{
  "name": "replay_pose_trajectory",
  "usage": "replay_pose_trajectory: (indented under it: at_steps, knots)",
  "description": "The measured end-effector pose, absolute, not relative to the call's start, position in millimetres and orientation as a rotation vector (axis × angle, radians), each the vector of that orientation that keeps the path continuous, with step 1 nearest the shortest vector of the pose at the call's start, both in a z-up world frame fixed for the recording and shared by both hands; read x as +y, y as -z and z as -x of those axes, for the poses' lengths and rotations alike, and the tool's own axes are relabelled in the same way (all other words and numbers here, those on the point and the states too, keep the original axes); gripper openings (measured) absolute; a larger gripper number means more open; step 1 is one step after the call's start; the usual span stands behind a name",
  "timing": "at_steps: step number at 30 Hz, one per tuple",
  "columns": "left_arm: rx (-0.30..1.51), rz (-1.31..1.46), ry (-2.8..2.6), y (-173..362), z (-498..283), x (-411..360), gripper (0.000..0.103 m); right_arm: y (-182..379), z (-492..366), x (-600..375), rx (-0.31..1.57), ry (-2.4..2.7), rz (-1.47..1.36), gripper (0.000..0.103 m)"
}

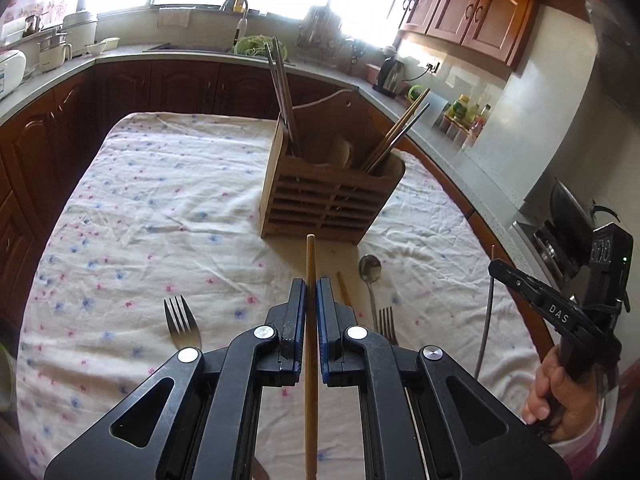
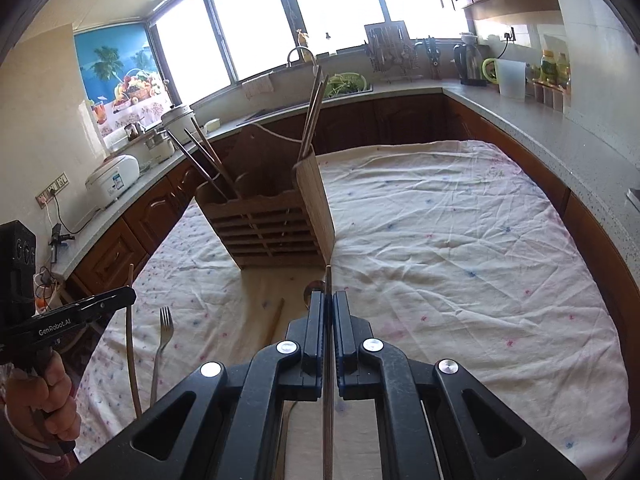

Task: Organize utensils
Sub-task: 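Lift both held chopsticks and lower them into the wooden holder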

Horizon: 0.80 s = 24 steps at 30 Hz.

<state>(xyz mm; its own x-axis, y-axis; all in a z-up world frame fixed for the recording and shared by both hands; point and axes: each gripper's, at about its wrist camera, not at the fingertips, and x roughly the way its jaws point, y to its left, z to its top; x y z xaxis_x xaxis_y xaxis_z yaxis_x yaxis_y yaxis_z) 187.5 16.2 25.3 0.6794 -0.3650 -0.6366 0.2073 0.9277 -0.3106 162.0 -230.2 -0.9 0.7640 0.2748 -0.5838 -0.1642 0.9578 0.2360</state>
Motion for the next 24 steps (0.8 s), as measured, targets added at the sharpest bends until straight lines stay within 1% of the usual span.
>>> replay_pose_trajectory:
  at_steps: [5, 11, 24]
  knots:
    - [0.681, 0.247, 0.332, -49.6, -177.3, 24.7, 0.005, -26.3, -152.8, -232.8, 0.585, -0.247, -0.196, 0.004]
    - [0.626, 0.260, 0.327, -64.3, -173.0, 32.0, 0.005, -54.9, -147.9, -234.9, 0.505, -0.256, -0.210, 0.004]
    - [0.575, 0.262, 0.321, -80.4, -176.8, 37.7, 0.005, -71.6, -157.3, -226.5, 0.461, -0.282, -0.210, 0.004]
